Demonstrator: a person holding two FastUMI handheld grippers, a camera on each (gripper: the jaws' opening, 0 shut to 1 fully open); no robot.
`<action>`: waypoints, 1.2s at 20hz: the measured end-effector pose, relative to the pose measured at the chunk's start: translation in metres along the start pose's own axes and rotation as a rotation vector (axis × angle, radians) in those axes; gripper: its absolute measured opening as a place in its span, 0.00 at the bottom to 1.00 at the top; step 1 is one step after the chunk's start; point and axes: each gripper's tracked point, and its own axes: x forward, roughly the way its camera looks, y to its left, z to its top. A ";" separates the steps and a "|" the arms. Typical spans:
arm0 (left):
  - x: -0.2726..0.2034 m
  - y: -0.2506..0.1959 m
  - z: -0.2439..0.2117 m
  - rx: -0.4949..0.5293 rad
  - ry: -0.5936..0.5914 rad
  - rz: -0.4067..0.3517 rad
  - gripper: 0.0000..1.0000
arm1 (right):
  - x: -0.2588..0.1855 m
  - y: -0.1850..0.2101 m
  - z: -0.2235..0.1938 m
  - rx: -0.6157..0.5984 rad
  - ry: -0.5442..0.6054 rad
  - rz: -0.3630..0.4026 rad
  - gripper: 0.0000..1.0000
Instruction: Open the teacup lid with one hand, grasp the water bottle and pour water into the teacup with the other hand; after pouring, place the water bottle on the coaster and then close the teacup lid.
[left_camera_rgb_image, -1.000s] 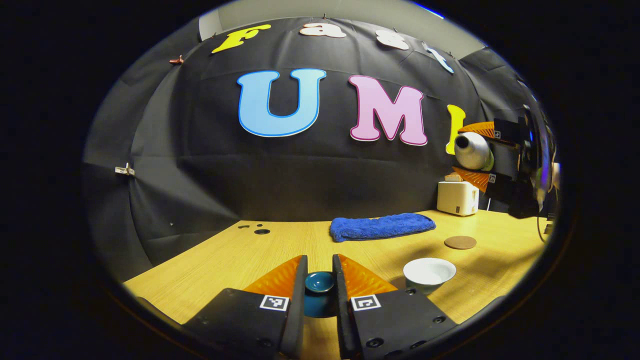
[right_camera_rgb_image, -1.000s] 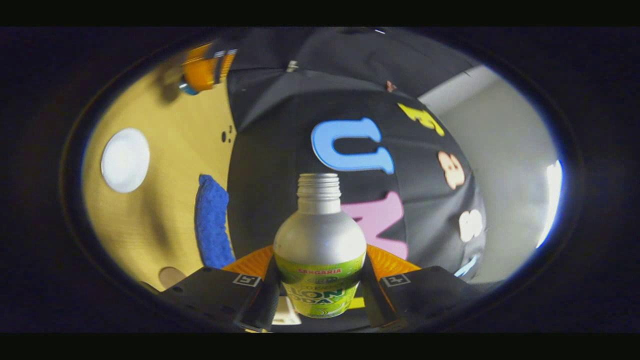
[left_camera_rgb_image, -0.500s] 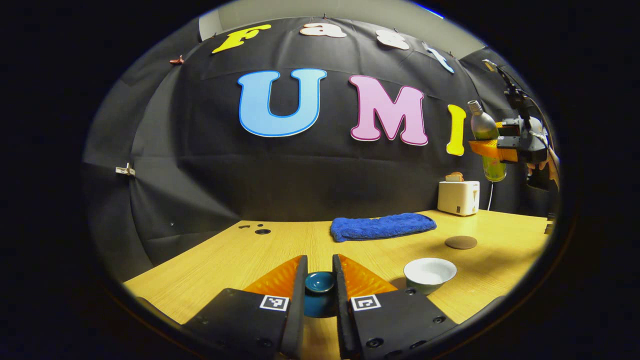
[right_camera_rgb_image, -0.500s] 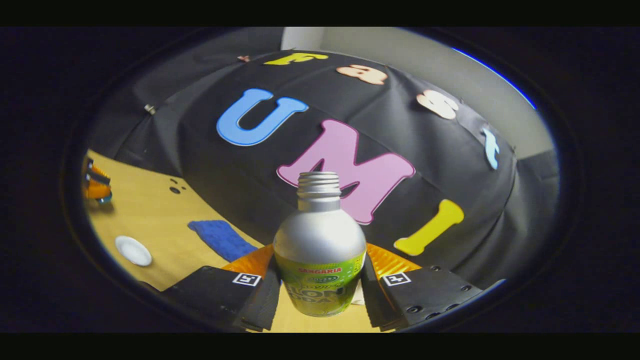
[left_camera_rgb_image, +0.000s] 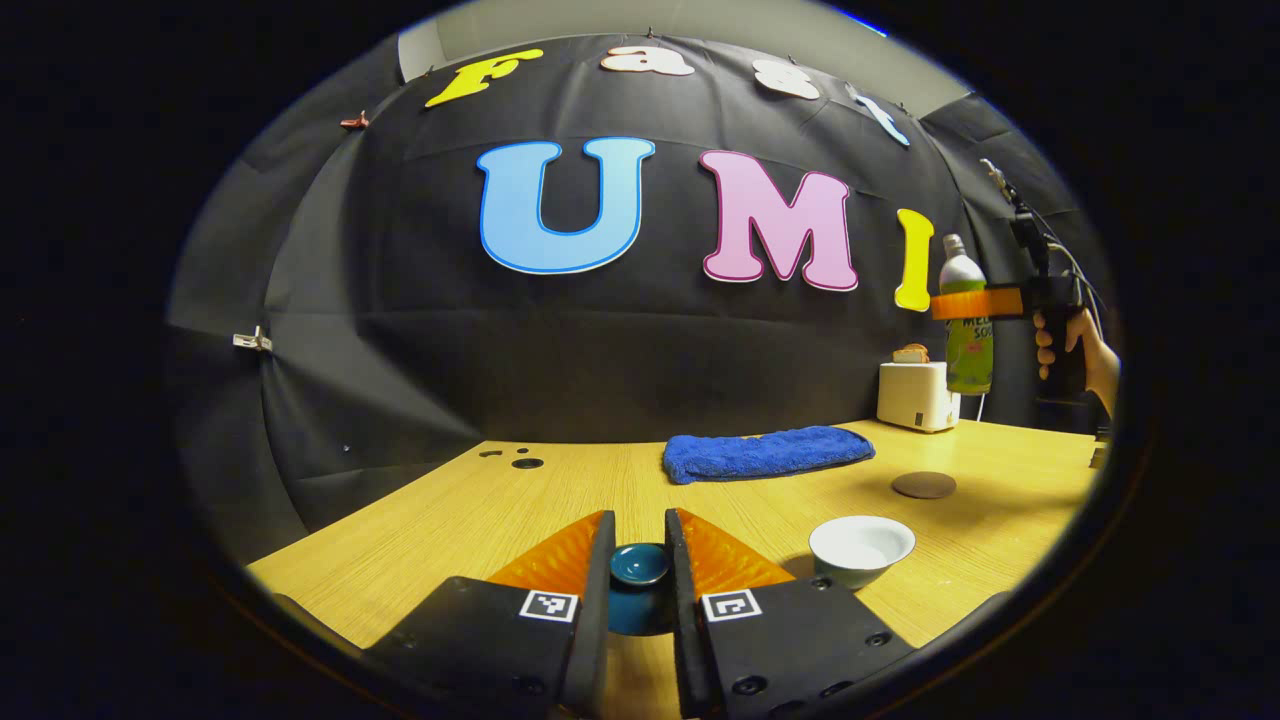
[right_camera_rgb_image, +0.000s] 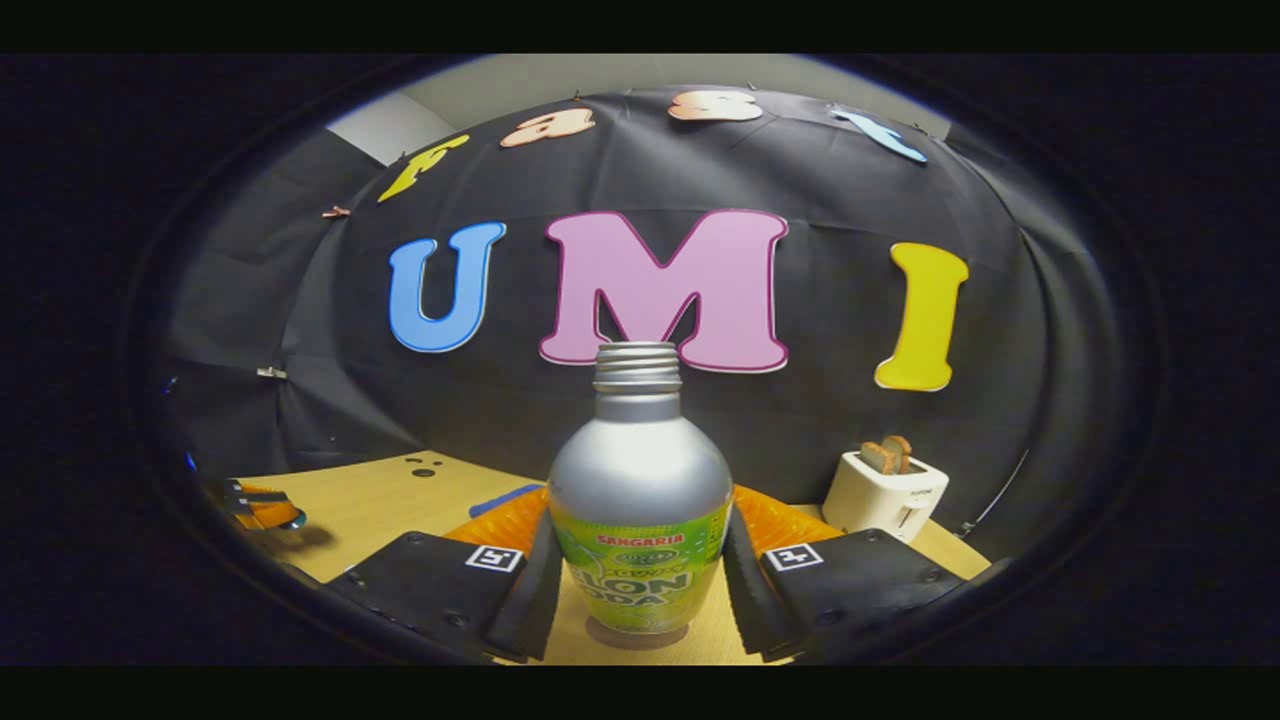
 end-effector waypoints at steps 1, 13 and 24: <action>0.000 0.000 0.000 0.000 0.000 0.000 0.31 | 0.005 -0.001 -0.013 0.012 0.009 0.011 0.72; 0.000 0.000 0.000 0.000 -0.001 0.001 0.31 | 0.037 -0.006 -0.104 0.097 0.068 -0.016 0.76; 0.001 0.000 0.001 0.000 -0.001 0.001 0.31 | 0.039 -0.011 -0.133 0.089 0.113 -0.038 0.81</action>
